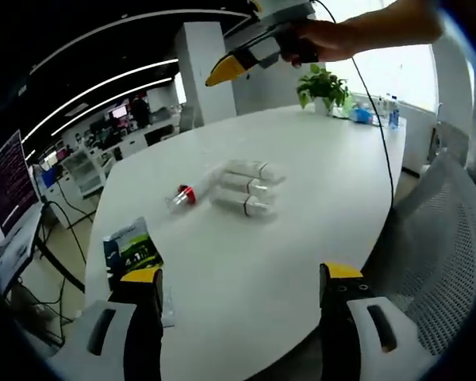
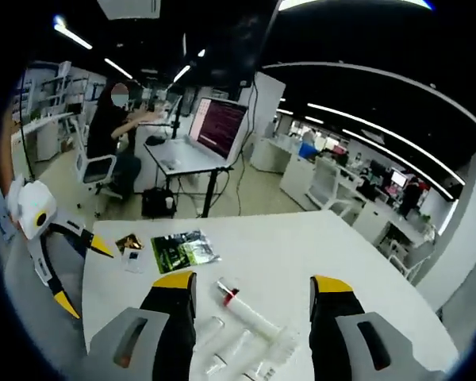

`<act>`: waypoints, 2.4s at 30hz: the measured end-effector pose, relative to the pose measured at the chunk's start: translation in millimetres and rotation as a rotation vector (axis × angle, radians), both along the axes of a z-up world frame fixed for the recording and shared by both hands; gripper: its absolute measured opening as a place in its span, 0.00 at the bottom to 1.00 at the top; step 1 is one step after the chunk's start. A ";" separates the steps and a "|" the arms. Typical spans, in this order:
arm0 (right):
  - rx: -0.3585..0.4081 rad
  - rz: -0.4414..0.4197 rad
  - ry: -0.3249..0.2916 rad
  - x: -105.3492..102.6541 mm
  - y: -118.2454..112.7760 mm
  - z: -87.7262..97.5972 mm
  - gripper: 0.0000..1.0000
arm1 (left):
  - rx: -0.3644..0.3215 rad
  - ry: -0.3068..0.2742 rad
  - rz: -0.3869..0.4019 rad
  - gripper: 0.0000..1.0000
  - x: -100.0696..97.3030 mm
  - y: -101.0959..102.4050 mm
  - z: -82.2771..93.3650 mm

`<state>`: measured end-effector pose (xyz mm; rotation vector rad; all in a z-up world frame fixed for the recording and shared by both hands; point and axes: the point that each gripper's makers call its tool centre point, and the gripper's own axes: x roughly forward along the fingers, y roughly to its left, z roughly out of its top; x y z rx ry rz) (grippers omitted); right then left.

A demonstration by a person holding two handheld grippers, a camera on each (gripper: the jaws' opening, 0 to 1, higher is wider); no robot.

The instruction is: Arrange the skincare products in the storage area until every visible bottle or jar stands upright without overlapping.

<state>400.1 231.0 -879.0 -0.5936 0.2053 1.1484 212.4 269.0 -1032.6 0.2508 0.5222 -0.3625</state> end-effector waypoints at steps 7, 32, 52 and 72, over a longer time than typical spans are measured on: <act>-0.113 0.076 -0.022 21.7 22.1 9.1 0.58 | 0.006 0.002 0.003 0.78 0.1 1.1 -0.8; -0.514 0.225 0.042 109.6 49.5 -45.9 0.50 | 0.025 0.015 0.010 0.73 -1.1 5.0 -4.5; -0.837 0.459 0.200 66.7 37.9 -181.2 0.40 | -0.054 0.030 0.063 0.83 1.1 8.0 -5.0; -0.964 0.527 0.213 67.6 33.5 -229.7 0.29 | -0.225 0.008 0.088 0.92 3.8 -0.8 6.7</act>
